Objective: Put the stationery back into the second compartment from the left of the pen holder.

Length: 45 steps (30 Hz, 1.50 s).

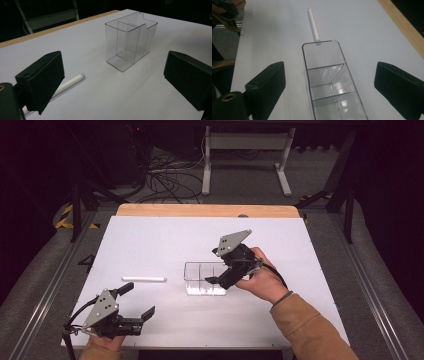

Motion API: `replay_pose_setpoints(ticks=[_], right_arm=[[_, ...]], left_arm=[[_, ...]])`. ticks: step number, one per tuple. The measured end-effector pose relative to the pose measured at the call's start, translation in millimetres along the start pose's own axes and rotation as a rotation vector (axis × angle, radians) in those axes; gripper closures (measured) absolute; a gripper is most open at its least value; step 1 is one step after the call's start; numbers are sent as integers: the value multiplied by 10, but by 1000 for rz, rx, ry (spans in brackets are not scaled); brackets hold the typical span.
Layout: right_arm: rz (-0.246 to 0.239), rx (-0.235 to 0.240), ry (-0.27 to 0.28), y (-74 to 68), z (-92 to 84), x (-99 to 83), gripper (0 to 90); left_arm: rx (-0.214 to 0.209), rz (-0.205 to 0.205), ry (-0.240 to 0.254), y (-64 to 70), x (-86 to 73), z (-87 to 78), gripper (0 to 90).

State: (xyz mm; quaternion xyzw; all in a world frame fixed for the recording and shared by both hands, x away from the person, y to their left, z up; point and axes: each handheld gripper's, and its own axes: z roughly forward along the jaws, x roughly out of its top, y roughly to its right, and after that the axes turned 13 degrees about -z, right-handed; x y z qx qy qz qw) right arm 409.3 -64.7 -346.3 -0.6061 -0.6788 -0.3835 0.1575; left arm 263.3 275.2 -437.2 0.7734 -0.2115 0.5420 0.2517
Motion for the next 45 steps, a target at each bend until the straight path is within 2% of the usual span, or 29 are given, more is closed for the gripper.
replay_pose_setpoints(ticks=[2,3,5,10,14,17,18,21,23,25,27,29,34,39,45], right_arm=[[2,-17,12,-10,-38,-5,69],[6,-42,21,-28,-81,-12,39],[11,-52,30,-41,-108,-20,30],[46,-125,85,-151,-294,-147,1],[95,-179,141,-273,-441,-370,1],[129,-219,163,-366,-519,-552,1],[146,-220,175,-390,-540,-614,1],[194,-242,191,-455,-573,-793,0],[217,-256,201,-498,-579,-904,0],[234,-269,186,-537,-585,-995,0],[251,-292,229,-587,-587,-1105,0],[280,-299,256,-628,-588,-1206,0],[307,-323,246,-715,-577,-1386,0],[344,-339,245,-804,-550,-1548,0],[366,-367,227,-885,-499,-1742,0]], left_arm=[[-1,0,2,-7,8,3,35],[-2,-5,1,-7,11,4,30],[-1,-5,1,-9,23,7,28],[-35,-30,-2,-50,104,-10,12],[-24,-19,-1,-85,170,-36,6],[-30,-30,-5,-130,201,-33,6],[-33,-33,-3,-145,206,-30,6],[-48,-40,0,-191,236,-19,6],[-44,-31,-3,-212,267,-11,6],[-39,-33,-7,-223,296,-5,11],[-34,-17,-21,-248,329,-1,20],[-42,-18,-35,-262,354,4,31],[-48,22,-64,-301,398,31,41],[-66,30,-79,-357,428,53,48],[-68,47,-80,-420,494,81,51]])
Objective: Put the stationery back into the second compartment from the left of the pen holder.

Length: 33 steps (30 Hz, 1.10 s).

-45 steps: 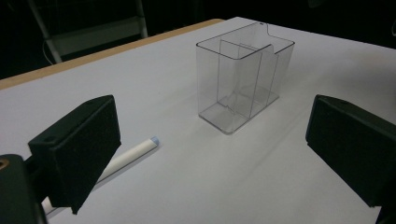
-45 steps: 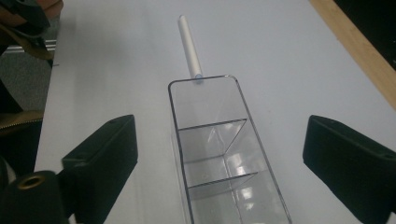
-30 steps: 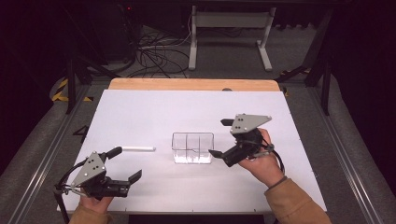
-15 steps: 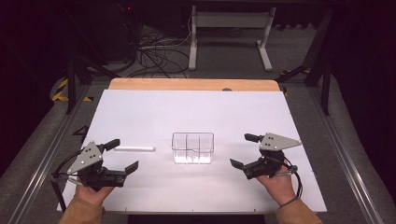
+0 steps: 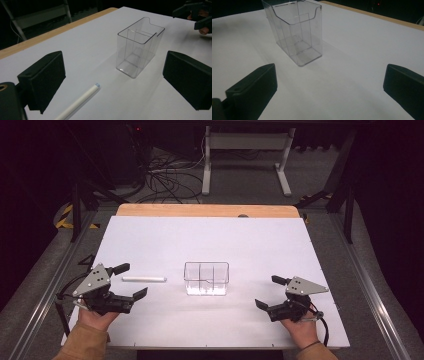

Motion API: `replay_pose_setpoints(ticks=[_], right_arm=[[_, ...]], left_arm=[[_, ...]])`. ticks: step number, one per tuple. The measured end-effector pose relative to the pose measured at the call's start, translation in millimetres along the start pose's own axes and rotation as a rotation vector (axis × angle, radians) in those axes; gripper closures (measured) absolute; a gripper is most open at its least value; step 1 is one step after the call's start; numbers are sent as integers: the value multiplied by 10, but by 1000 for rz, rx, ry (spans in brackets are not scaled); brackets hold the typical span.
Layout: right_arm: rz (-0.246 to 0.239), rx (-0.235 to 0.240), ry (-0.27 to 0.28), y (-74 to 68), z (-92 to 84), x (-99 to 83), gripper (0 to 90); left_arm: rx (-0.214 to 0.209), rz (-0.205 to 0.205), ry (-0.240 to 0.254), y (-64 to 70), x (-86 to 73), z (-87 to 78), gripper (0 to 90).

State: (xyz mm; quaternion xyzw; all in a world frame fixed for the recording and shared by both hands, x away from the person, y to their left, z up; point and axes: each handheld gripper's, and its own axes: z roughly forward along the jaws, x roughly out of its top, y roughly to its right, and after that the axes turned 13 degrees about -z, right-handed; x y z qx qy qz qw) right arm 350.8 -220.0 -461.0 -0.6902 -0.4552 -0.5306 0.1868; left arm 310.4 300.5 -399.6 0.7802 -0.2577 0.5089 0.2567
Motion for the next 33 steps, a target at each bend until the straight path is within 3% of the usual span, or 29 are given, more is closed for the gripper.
replay_pose_setpoints(ticks=[3,7,13,19,23,33], right_arm=[[5,-16,-19,23,4,-83,0],[26,-3,-37,45,35,-149,0],[17,-5,-26,37,32,-145,0],[11,0,-26,33,44,-146,0],[-5,-2,-18,27,45,-141,1],[7,12,-24,28,53,-145,1]], left_arm=[[9,16,-15,-16,26,20,54],[10,22,-22,-43,40,45,54],[0,15,-20,-97,56,47,72],[-8,43,-47,-156,88,72,105],[-11,75,-108,-199,144,109,122],[1,104,-236,-354,275,222,134]])
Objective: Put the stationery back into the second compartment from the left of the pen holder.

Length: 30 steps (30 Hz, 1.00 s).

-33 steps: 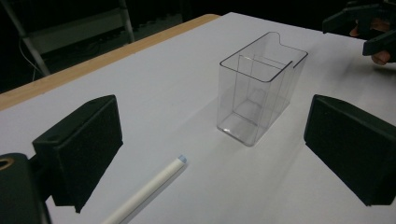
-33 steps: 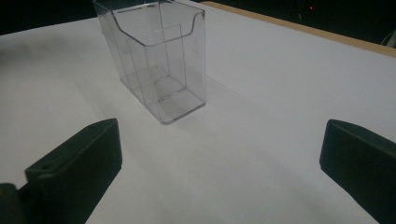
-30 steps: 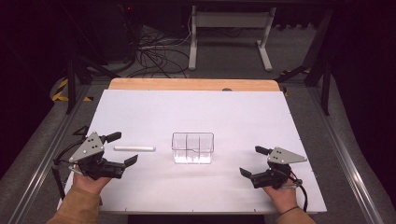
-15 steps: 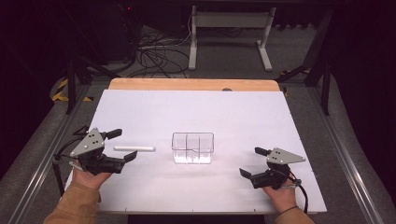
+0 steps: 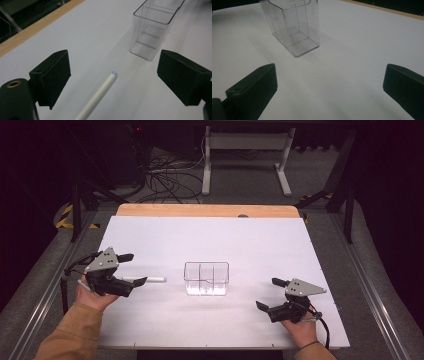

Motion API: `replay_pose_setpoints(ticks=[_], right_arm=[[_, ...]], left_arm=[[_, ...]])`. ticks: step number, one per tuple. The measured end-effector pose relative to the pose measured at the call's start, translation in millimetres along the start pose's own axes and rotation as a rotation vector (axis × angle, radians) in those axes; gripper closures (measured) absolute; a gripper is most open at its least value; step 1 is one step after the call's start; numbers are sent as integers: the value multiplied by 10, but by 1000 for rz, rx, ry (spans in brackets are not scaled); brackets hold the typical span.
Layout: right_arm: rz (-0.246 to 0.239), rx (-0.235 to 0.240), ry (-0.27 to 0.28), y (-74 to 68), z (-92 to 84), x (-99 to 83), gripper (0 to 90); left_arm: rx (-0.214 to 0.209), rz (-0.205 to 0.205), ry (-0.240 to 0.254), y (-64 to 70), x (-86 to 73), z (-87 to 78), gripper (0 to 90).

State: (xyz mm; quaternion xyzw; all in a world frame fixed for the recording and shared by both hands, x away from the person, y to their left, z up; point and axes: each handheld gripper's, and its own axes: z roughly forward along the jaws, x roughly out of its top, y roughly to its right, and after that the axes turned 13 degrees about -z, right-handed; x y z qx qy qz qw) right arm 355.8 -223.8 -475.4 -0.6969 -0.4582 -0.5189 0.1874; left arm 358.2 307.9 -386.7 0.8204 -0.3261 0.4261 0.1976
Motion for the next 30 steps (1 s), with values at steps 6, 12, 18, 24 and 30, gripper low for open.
replay_pose_setpoints(ticks=[6,12,18,24,30], right_arm=[[7,6,0,4,5,-3,5],[13,9,-7,5,14,-6,6],[9,9,-14,2,19,-9,7],[9,11,-18,-2,24,-11,7],[10,11,-21,-4,25,-12,7]], left_arm=[[-29,23,-34,-103,51,43,165],[-35,37,-69,-182,86,85,170],[17,0,-150,-279,112,198,178],[-9,11,-152,-356,124,235,205],[-55,31,-191,-378,122,254,231]])
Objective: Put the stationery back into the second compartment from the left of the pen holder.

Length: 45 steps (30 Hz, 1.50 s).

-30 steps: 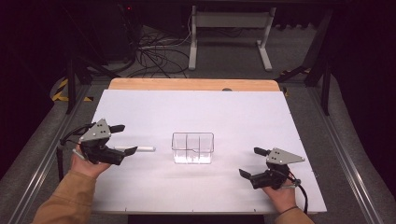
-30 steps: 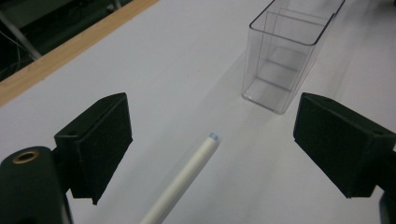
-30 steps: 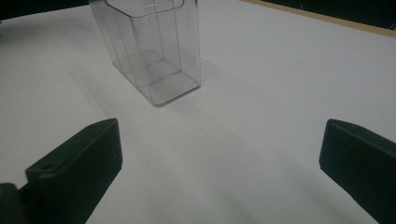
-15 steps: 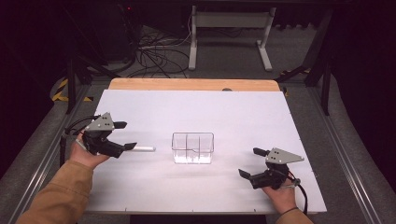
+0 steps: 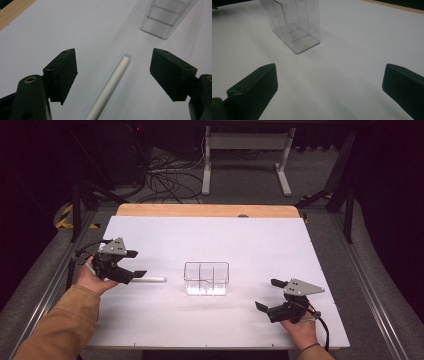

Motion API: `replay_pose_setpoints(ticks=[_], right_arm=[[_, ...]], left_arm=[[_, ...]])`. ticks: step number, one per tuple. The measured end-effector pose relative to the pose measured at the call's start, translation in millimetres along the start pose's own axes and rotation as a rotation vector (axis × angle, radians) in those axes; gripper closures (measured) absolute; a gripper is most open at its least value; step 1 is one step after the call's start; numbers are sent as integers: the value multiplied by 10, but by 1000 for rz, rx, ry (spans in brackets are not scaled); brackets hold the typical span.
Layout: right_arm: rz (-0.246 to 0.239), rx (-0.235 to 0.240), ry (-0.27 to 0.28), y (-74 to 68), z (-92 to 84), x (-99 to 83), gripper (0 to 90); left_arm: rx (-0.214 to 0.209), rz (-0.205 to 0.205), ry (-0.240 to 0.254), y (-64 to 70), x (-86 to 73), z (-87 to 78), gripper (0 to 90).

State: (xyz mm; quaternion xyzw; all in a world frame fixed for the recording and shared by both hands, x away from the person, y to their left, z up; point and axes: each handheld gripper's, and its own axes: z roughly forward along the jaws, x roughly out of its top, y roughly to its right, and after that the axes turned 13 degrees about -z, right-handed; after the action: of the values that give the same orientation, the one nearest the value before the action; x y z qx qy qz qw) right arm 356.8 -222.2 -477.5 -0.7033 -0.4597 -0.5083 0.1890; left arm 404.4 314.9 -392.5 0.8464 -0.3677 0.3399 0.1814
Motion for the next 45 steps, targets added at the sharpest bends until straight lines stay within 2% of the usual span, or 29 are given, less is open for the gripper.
replay_pose_setpoints(ticks=[2,4,6,8,13,16,21,25,28,30,32,34,36,40,45], right_arm=[[-1,0,-2,1,3,-1,8],[0,1,-3,2,5,-2,8],[1,0,-5,1,6,-3,8],[1,-2,-6,0,6,-3,7],[2,-2,-9,-3,6,-4,8],[1,0,-11,-7,6,-4,8],[0,5,-12,-8,11,-5,8],[-2,6,-13,-9,10,-5,8],[-3,6,-15,-8,11,-6,8],[-4,4,-15,-10,9,-5,8],[-3,6,-15,-12,10,-5,8],[-6,5,-15,-11,10,-6,8],[-6,5,-15,-11,11,-6,8],[-9,4,-15,-14,12,-6,8],[-10,5,-15,-15,11,-6,8]], left_arm=[[-9,4,-3,-9,-6,10,233],[2,22,-14,-22,-10,22,240],[5,36,-40,-23,-10,40,244],[16,66,-69,-23,3,54,248],[8,114,-105,-22,32,106,288],[1,131,-135,-47,37,138,332],[-13,142,-188,-124,62,193,341],[-37,153,-205,-141,65,261,345],[-46,159,-236,-129,55,313,349],[-59,161,-231,-126,55,340,353],[-55,171,-242,-118,55,365,357],[-52,185,-255,-109,50,399,369],[-66,196,-263,-107,41,433,389],[-66,247,-288,-89,31,491,441],[-64,282,-315,-77,44,558,465]])
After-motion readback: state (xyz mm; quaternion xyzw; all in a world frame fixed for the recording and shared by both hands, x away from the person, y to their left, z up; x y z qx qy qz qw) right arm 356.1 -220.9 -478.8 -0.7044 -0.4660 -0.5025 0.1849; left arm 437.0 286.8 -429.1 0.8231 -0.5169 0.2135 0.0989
